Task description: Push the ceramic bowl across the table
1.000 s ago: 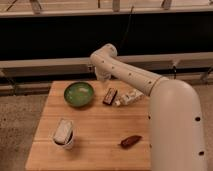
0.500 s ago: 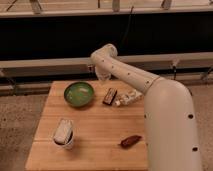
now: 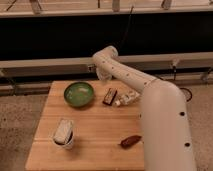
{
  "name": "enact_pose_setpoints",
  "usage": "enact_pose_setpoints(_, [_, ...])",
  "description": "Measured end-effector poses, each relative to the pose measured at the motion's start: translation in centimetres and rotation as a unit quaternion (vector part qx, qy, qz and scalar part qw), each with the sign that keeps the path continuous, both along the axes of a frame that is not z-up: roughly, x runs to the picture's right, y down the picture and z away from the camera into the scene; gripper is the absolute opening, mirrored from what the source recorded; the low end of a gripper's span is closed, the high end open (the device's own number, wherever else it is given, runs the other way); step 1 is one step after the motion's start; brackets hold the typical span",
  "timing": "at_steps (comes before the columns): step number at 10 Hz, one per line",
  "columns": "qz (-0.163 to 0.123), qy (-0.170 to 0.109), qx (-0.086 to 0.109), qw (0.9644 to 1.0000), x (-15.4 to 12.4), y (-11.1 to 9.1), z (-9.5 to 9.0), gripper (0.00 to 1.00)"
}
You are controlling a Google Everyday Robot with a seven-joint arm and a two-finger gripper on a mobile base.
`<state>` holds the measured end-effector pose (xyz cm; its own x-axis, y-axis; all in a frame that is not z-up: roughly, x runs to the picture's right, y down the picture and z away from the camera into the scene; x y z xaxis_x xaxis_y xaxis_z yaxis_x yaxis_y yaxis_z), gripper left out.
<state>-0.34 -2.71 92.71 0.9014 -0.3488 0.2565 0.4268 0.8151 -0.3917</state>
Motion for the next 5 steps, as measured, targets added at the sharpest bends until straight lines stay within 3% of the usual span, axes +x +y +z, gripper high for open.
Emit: enact_pose_setpoints(5, [0.006, 0.002, -0.012, 0.9999, 0.4, 1.1, 1.6, 0.0])
